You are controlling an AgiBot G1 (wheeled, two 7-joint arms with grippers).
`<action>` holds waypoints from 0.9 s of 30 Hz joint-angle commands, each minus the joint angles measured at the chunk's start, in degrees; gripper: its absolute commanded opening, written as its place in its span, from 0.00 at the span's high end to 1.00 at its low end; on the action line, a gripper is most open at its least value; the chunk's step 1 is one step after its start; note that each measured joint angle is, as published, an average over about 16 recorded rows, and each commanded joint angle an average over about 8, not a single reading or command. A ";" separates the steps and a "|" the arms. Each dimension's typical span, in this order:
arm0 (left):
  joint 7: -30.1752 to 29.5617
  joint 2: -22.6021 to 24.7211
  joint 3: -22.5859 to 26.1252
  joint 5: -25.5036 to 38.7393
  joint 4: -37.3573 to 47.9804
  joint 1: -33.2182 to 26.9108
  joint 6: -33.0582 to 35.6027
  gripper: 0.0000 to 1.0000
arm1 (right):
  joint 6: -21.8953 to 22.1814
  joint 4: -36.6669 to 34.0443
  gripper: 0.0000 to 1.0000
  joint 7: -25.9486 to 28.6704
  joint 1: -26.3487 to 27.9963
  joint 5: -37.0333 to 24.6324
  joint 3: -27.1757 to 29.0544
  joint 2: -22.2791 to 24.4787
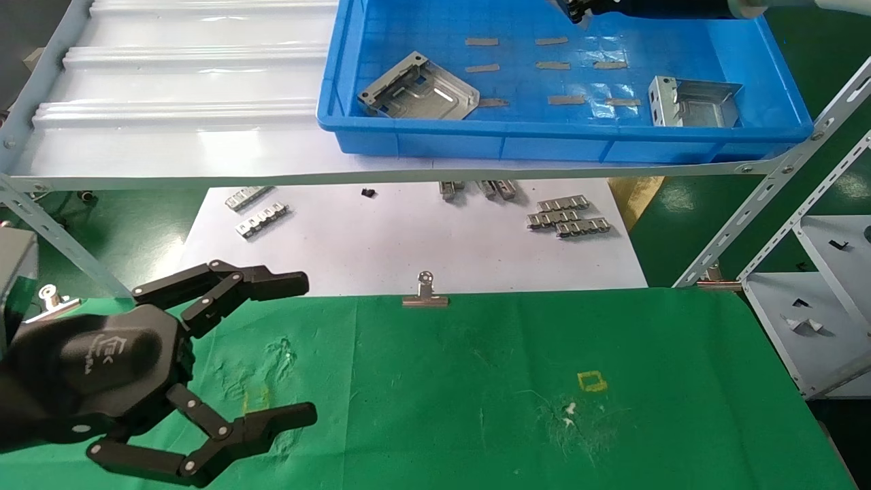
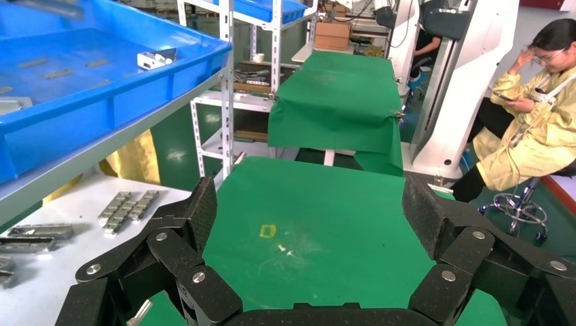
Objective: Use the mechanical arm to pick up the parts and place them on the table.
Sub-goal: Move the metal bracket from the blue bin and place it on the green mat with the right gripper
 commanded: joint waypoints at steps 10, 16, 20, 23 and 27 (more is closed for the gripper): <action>0.00 0.00 0.00 0.00 0.00 0.00 0.00 0.00 | -29.17 7.86 1.00 -10.69 2.94 0.37 -2.47 6.60; 0.00 0.00 0.00 0.00 0.00 0.00 0.00 0.00 | -31.47 22.42 1.00 -10.76 -1.00 6.79 -10.23 12.11; 0.00 0.00 0.00 0.00 0.00 0.00 0.00 0.00 | -31.17 36.84 1.00 -5.69 -3.97 14.95 -18.54 18.56; 0.00 0.00 0.00 0.00 0.00 0.00 0.00 0.00 | -30.73 44.67 1.00 -2.24 -4.55 20.03 -24.29 22.95; 0.00 0.00 0.00 0.00 0.00 0.00 0.00 0.00 | -30.25 48.24 1.00 -0.86 -4.12 23.68 -29.75 26.11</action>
